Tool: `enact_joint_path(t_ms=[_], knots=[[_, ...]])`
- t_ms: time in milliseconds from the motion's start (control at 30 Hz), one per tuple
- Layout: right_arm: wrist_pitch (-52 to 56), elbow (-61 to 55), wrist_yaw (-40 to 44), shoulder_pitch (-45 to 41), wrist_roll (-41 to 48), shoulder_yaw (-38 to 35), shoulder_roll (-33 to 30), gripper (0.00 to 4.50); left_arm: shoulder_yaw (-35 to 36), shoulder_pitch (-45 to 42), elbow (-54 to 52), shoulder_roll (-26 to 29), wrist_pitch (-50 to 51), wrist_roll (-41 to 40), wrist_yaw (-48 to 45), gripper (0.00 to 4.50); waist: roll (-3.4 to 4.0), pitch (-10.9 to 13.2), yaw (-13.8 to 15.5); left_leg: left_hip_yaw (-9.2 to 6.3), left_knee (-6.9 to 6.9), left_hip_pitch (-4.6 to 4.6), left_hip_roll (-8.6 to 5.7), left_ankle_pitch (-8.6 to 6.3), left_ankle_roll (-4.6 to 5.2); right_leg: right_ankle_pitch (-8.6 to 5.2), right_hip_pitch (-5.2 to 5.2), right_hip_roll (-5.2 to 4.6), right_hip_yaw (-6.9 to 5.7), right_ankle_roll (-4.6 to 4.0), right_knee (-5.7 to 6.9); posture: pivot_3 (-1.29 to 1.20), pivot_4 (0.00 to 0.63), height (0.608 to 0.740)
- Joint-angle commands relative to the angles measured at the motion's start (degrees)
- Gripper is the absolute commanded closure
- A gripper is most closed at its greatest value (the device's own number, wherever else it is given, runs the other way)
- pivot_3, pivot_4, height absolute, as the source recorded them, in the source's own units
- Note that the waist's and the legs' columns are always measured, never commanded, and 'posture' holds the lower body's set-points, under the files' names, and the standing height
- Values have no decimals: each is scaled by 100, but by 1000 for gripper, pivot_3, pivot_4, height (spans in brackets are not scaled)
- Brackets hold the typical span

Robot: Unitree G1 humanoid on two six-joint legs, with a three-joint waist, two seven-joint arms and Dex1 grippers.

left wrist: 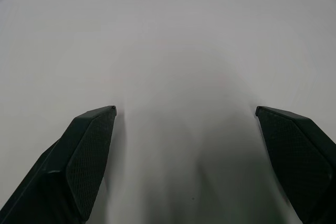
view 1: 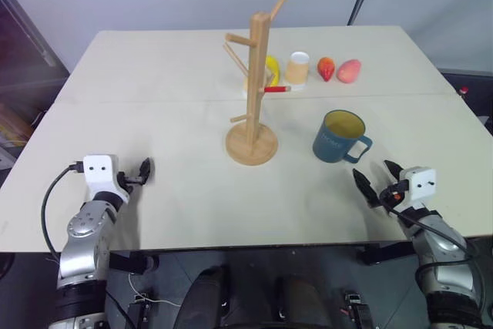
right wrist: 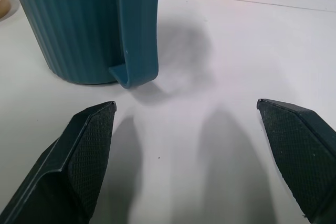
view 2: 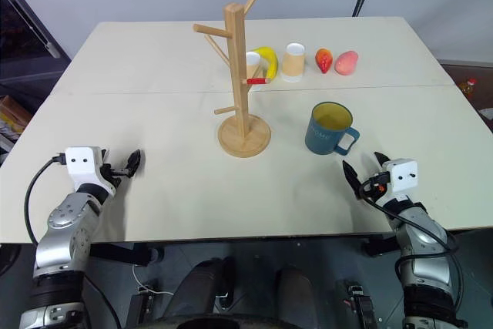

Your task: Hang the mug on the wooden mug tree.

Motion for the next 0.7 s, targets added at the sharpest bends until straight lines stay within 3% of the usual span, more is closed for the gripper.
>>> enact_joint_path(t_ms=[33, 433, 567, 700], knots=[[152, -326, -97, 108, -16, 30, -1, 41, 113, 13, -109, 42, -36, -4, 10, 0, 0, 0, 0, 0, 0, 0, 0, 0, 0, 0, 0, 0, 0, 0, 0, 0, 150, 740], [606, -1123, -395, 301, -22, 124, 66, 41, -55, 83, -294, 65, 24, -143, -365, 0, 0, 0, 1, 0, -1, -2, 0, -1, -1, -2, -3, -2, 1, -4, -1, 0, 150, 740], [584, -1330, -572, 305, -130, 284, 219, 41, -376, 302, -771, 129, -115, -272, -1058, 0, 0, 0, 1, 0, -2, -2, 0, -1, -1, -7, -4, -3, 1, -14, -2, 0, 150, 740], [616, -1600, -699, 344, -210, 463, 384, 41, -974, 749, -1715, 276, -134, -899, -2366, 0, 3, 0, -7, 1, -5, -5, 1, -2, -2, -10, -6, -6, 5, -20, -8, 0, 150, 740]])
